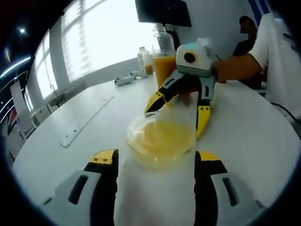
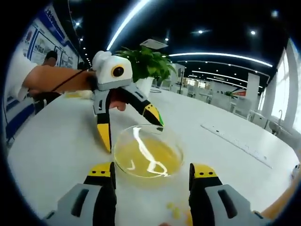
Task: Open the Petri dish lid, place the lid on the table, pour the liquid culture medium into the Petri dish, pick up the Petri dish lid from the table, and close the Petri dish
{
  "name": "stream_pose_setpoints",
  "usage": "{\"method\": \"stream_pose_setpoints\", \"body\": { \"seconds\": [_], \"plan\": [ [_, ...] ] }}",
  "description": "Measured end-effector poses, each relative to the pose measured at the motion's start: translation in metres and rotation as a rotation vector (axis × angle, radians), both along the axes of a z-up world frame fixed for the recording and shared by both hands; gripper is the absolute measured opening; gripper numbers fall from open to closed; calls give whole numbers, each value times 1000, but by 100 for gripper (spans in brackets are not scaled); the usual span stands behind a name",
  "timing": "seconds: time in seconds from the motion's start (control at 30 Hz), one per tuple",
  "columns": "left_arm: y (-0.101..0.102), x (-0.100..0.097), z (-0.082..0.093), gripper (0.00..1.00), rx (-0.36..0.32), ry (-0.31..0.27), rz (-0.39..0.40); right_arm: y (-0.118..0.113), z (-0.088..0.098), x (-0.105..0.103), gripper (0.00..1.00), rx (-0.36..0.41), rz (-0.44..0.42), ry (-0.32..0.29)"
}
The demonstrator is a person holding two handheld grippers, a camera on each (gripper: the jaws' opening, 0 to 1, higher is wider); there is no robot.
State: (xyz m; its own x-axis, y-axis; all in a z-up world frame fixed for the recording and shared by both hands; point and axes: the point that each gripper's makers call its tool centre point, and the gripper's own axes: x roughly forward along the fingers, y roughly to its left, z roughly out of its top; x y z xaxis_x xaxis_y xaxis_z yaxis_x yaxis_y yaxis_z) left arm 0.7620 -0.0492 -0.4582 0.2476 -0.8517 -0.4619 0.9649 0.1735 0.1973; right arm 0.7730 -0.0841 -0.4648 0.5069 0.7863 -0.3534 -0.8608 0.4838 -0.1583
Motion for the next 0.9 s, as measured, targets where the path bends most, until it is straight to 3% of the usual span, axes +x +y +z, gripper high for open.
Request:
{"method": "stream_pose_setpoints", "body": {
  "seconds": [0.43,0.57,0.7,0.9],
  "plan": [
    [-7,6,-3,51,21,21,-42,2,0,0,55,6,9,9],
    [-8,6,0,52,1,35,-30,3,14,-1,55,86,-6,34],
    [-7,8,-5,52,3,47,-16,7,10,1,55,45,-5,28],
    [-7,10,-5,52,-11,60,-1,6,6,1,55,58,-19,62]
  ]
}}
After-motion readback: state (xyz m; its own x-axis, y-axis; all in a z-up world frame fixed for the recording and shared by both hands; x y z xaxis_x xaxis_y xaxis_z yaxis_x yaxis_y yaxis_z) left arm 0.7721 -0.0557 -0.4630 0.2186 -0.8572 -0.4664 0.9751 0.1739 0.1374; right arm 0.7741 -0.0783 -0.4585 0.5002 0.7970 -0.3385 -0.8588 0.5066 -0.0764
